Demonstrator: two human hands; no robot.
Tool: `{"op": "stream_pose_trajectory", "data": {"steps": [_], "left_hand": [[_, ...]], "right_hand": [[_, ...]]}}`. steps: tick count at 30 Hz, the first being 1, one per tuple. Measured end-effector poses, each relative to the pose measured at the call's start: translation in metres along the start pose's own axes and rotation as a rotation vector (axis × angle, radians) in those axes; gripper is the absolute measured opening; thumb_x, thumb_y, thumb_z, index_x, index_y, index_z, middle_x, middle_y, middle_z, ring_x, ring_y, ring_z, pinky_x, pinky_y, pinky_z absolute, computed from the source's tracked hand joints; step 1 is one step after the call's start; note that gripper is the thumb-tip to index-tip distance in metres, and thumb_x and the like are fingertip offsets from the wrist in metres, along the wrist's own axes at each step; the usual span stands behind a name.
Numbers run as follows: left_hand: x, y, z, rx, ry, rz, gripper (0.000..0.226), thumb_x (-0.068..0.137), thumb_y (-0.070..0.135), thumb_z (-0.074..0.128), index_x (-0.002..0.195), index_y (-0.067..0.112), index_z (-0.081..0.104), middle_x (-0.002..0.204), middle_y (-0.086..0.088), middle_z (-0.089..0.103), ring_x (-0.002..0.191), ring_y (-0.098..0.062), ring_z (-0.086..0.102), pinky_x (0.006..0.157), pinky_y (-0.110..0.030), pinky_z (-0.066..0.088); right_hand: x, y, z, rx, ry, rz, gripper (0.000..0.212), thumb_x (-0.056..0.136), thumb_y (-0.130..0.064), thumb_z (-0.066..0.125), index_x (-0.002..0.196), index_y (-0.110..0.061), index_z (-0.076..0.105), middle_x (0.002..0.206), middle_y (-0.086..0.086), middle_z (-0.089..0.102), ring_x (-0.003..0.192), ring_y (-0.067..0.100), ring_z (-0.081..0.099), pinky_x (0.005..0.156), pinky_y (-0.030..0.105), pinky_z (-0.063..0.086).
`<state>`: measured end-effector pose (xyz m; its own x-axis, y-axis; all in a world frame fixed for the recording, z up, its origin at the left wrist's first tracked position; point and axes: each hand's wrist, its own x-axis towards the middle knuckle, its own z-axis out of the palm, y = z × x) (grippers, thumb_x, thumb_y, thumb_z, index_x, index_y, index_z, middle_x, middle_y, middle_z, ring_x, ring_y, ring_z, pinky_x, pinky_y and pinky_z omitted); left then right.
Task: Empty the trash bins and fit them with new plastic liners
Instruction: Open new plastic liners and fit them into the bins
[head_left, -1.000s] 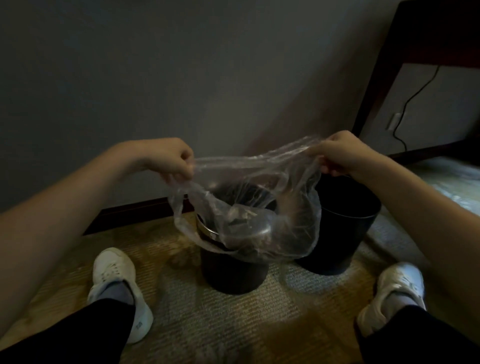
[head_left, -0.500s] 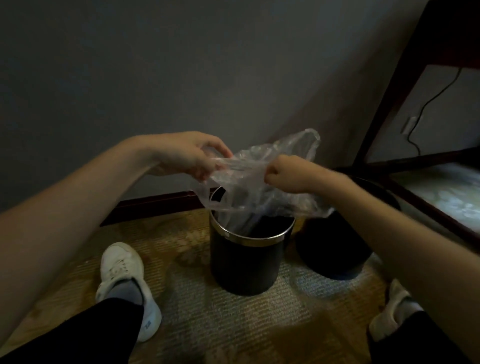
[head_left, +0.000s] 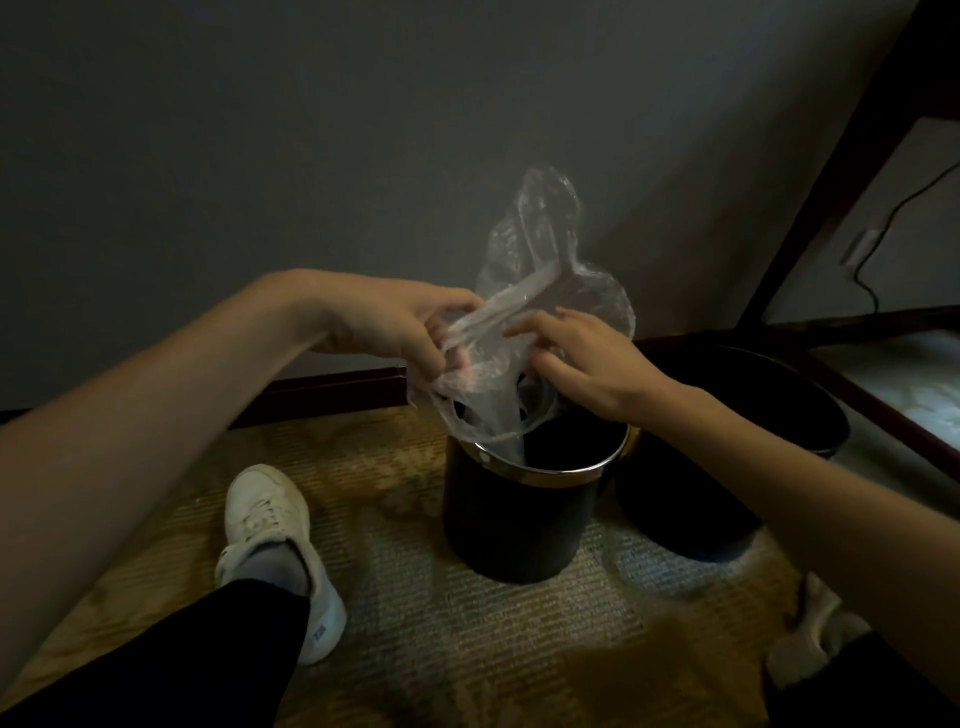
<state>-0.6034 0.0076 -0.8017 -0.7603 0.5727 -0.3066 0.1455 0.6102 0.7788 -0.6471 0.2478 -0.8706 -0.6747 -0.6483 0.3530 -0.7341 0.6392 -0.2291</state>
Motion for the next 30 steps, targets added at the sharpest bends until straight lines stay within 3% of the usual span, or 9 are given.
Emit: {"op": "stream_pose_trajectory", "data": {"steps": [5,7,10,12,15,19,21,27,30], "left_hand": [[0.000,-0.001,0.001,0.000,-0.030,0.020,0.076,0.086,-0.015,0.058,0.146,0.021,0.031,0.112,-0.035,0.060,0.091,-0.026,0.070,0.071,-0.028,0.058],[0.004,0.001,0.002,-0.025,-0.020,0.013,0.072,0.085,-0.013,0.061,0.143,0.022,0.034,0.109,-0.030,0.064,0.093,-0.027,0.071,0.071,-0.027,0.057],[0.011,0.002,0.005,-0.005,0.062,-0.003,0.068,0.083,-0.010,0.064,0.138,0.020,0.038,0.100,-0.013,0.071,0.090,-0.026,0.073,0.071,-0.031,0.059],[0.015,0.002,0.007,0.061,0.137,0.005,0.069,0.083,-0.007,0.065,0.139,0.021,0.036,0.084,0.001,0.073,0.080,-0.018,0.072,0.071,-0.034,0.059],[0.017,0.010,0.012,0.112,0.155,0.013,0.082,0.083,-0.005,0.065,0.148,0.025,0.026,0.072,0.005,0.072,0.073,-0.012,0.070,0.071,-0.030,0.058],[0.014,0.027,0.021,0.098,0.099,0.020,0.096,0.087,-0.007,0.062,0.155,0.032,0.007,0.078,-0.007,0.073,0.075,-0.017,0.072,0.067,-0.022,0.058],[0.011,0.035,0.025,0.095,0.071,0.034,0.096,0.088,-0.008,0.060,0.155,0.035,0.006,0.078,-0.009,0.073,0.074,-0.017,0.072,0.065,-0.022,0.057],[0.002,0.035,0.024,0.090,0.000,0.034,0.104,0.084,-0.009,0.065,0.154,0.038,0.005,0.078,-0.009,0.071,0.073,-0.019,0.070,0.066,-0.024,0.055],[-0.004,0.022,0.017,0.100,-0.026,0.003,0.102,0.084,-0.011,0.063,0.154,0.039,0.008,0.078,-0.010,0.071,0.072,-0.020,0.068,0.064,-0.025,0.054]], "right_hand": [[-0.010,-0.004,-0.001,-0.229,-0.167,-0.054,0.019,0.088,-0.030,0.052,0.097,-0.026,0.068,0.075,-0.003,0.065,0.070,0.018,0.060,0.058,0.030,0.040],[-0.013,-0.006,-0.006,-0.376,-0.249,-0.050,0.029,0.085,-0.040,0.053,0.075,-0.018,0.069,0.074,0.000,0.065,0.072,0.023,0.061,0.062,0.033,0.047],[-0.020,-0.009,-0.015,-0.452,-0.584,0.220,0.048,0.085,-0.059,0.052,0.065,-0.016,0.059,0.069,-0.003,0.057,0.073,0.025,0.057,0.070,0.032,0.045],[-0.022,-0.015,-0.019,-0.378,-0.785,0.408,0.041,0.093,-0.056,0.048,0.076,-0.020,0.060,0.080,-0.004,0.057,0.077,0.022,0.050,0.074,0.031,0.038],[-0.015,-0.020,-0.035,-0.398,-0.828,0.349,0.034,0.102,-0.040,0.045,0.116,-0.016,0.064,0.112,0.003,0.064,0.094,0.023,0.058,0.084,0.032,0.044],[-0.001,-0.016,-0.040,-0.266,-0.614,0.346,0.026,0.094,-0.037,0.057,0.091,-0.012,0.064,0.096,0.002,0.066,0.091,0.026,0.062,0.084,0.037,0.050],[0.002,-0.012,-0.021,-0.115,-0.716,0.330,0.014,0.096,-0.019,0.055,0.099,-0.014,0.068,0.105,0.000,0.065,0.104,0.025,0.060,0.096,0.038,0.047],[-0.008,0.035,0.035,0.030,-0.809,0.470,0.041,0.101,-0.006,0.046,0.142,-0.012,0.049,0.141,0.009,0.052,0.123,0.026,0.051,0.100,0.035,0.041],[-0.007,0.059,0.046,0.049,-0.637,0.565,0.045,0.095,-0.011,0.059,0.139,-0.010,0.049,0.132,0.010,0.054,0.123,0.031,0.052,0.095,0.034,0.045]]}}
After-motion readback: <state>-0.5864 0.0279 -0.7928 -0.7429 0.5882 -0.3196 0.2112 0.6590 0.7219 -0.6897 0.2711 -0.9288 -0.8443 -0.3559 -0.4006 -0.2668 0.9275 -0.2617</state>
